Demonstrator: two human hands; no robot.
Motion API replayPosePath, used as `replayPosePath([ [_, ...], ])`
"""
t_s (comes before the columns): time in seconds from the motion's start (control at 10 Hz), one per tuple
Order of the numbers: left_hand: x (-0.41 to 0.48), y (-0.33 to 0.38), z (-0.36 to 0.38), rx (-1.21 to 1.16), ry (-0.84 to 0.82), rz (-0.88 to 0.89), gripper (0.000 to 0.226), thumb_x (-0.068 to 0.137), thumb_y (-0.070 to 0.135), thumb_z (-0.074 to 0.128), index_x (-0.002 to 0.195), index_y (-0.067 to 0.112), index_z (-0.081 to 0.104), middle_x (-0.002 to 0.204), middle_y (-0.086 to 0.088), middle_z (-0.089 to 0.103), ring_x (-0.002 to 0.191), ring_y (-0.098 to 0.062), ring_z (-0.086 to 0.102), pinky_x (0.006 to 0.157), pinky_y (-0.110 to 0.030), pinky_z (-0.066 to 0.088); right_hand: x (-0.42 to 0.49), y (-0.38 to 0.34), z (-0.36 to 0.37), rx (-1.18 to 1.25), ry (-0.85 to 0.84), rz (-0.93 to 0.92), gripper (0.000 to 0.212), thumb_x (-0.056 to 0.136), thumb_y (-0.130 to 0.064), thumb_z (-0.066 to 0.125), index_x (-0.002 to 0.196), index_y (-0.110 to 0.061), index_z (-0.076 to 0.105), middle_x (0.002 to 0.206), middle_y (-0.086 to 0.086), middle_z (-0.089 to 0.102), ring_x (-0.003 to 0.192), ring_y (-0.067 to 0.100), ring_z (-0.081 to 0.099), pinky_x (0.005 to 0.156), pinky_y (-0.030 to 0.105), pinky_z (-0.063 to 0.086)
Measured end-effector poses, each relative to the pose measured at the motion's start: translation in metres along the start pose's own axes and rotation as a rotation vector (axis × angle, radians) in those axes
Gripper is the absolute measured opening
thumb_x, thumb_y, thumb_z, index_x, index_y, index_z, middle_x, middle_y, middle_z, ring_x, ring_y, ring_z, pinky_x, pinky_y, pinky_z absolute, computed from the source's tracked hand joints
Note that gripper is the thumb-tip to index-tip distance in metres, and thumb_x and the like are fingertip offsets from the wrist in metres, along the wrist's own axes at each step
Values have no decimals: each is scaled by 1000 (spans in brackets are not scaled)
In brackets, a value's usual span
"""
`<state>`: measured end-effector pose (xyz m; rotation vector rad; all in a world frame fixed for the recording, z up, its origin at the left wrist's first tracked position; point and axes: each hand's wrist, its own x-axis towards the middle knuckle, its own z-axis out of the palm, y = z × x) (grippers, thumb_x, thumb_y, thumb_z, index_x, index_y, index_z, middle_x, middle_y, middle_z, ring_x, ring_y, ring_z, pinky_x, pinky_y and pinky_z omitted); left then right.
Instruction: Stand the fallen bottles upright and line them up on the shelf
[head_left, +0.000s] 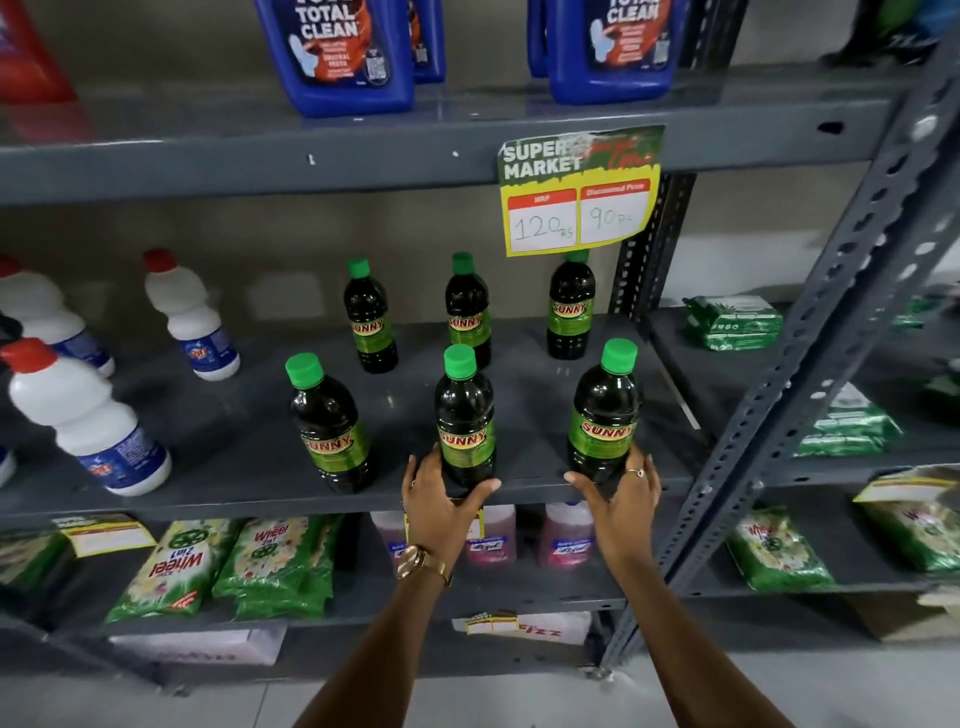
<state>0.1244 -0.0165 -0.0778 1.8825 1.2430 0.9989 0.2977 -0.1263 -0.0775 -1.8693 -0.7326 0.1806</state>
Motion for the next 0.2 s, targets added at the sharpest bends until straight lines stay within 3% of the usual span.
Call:
replayPosePath([
  [0.1, 1, 7, -5, 47, -45, -8, 87, 55, 66, 66, 118, 8, 51, 121, -10, 60, 128, -33, 35, 111, -50, 24, -7, -8, -7, 14, -29, -24, 98, 63, -50, 81, 139, -3, 40, 134, 14, 56, 134, 35, 40, 115, 52, 24],
  [0.2, -2, 11, -9, 35, -95, 49, 114, 53, 55, 79, 141, 8, 24, 142, -16, 40, 133, -32, 29, 111, -52, 22, -23, -25, -20, 204, 42, -67, 105, 70, -42, 81, 151, -12, 21, 157, 14, 26, 147, 26, 20, 110, 25, 35],
])
